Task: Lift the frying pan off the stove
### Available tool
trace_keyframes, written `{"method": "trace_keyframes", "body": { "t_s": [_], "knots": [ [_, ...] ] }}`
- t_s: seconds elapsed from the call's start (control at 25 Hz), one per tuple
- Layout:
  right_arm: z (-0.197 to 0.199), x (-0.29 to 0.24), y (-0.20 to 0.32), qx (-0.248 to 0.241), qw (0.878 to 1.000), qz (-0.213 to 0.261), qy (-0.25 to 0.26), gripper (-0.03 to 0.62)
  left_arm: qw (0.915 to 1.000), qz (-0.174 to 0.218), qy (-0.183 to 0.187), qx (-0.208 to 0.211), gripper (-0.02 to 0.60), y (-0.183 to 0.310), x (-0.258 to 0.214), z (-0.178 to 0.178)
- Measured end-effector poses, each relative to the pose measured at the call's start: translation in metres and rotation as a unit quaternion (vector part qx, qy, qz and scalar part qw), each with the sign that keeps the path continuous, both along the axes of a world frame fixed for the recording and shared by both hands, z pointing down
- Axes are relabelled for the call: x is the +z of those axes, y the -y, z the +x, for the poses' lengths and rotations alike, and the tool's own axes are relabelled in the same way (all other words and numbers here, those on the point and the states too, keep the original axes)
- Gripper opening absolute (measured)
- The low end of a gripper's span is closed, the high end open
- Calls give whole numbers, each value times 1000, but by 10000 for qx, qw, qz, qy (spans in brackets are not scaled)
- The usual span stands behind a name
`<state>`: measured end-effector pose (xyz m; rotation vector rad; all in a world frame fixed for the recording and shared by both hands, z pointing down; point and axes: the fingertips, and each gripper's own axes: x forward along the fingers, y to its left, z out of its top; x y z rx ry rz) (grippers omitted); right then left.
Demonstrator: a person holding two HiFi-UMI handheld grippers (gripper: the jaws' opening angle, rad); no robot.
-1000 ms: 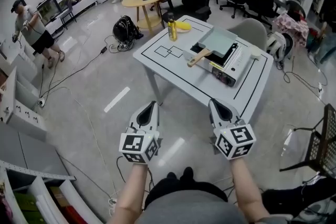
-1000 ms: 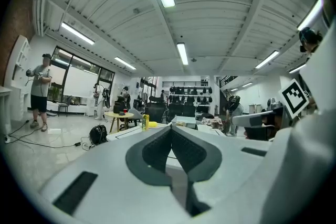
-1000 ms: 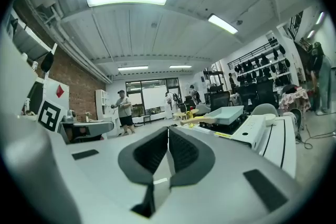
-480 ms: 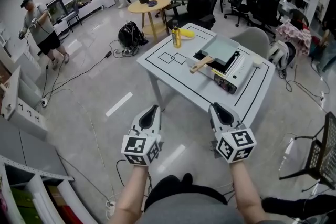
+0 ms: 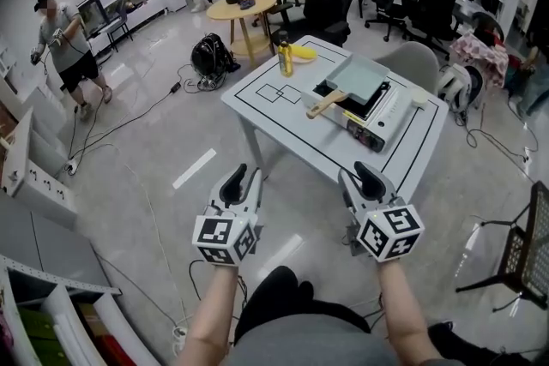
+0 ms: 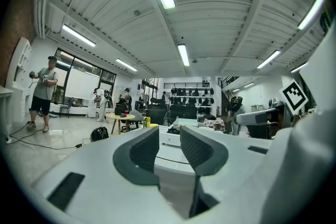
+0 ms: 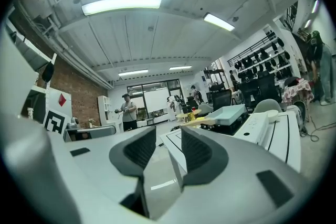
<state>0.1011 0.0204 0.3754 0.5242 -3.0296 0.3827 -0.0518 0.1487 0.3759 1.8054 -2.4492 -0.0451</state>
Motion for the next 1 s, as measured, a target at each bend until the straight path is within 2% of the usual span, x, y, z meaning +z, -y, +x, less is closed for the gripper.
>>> {"method": "trace_keyframes", "body": {
  "t_s": [0.12, 0.48, 1.0],
  "knots": [
    [-3, 1, 5, -22, 10000, -87, 18, 161, 10000, -32, -23, -3, 135, 4, 2, -5],
    [-30, 11, 33, 38, 9994, -328, 58, 187, 9998, -57, -167, 19, 158, 31, 15, -38],
    [-102, 17, 123, 543, 9959, -699, 205, 206, 9984, -4, -339, 448, 175, 130, 24, -137]
  ]
}}
